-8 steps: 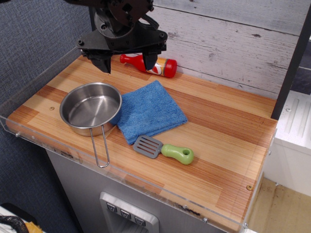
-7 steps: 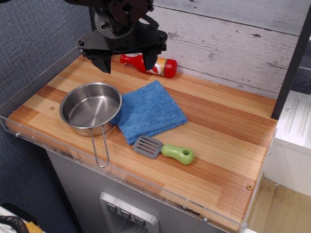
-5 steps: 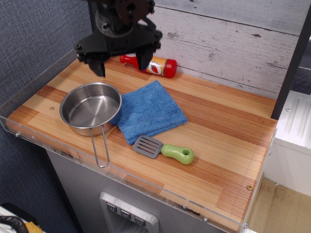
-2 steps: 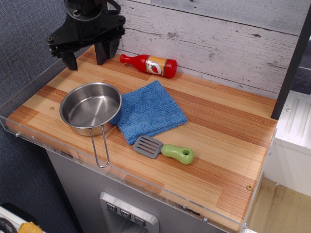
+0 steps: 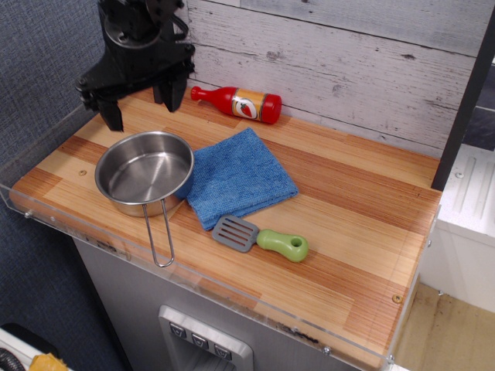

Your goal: PICK UP THE VESSEL AND PLACE ON THE BLUE TOWEL

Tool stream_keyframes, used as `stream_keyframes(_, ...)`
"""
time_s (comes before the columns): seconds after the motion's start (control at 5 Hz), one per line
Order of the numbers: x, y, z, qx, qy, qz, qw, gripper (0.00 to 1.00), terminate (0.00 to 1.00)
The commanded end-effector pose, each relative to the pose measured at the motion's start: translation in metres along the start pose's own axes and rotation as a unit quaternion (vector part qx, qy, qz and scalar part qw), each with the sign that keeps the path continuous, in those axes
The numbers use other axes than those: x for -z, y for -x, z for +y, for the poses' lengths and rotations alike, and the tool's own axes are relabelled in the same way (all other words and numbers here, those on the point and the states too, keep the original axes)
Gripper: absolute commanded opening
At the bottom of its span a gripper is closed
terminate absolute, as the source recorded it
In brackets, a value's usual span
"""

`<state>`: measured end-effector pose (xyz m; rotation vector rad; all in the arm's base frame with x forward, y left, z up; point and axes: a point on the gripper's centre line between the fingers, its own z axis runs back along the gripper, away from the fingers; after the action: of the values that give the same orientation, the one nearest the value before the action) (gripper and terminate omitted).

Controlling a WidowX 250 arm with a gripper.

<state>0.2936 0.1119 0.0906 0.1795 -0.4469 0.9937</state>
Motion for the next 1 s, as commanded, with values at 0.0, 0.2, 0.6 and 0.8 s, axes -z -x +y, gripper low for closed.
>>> stream_keyframes(0.0,0.010,0.001,-0.014,-0.031,0.001,0.000,0.9995,1.00,0.00)
stream_keyframes(0.2,0.022,0.002,-0.021,-0.038,-0.012,0.003,0.9992,1.00,0.00)
stream_keyframes(0.6,0.050,0.003,-0.028,-0.039,-0.043,0.012,0.9982,1.00,0.00)
stream_keyframes(0.8,0.055,0.002,-0.026,-0.033,-0.052,0.009,0.9981,0.00,0.00)
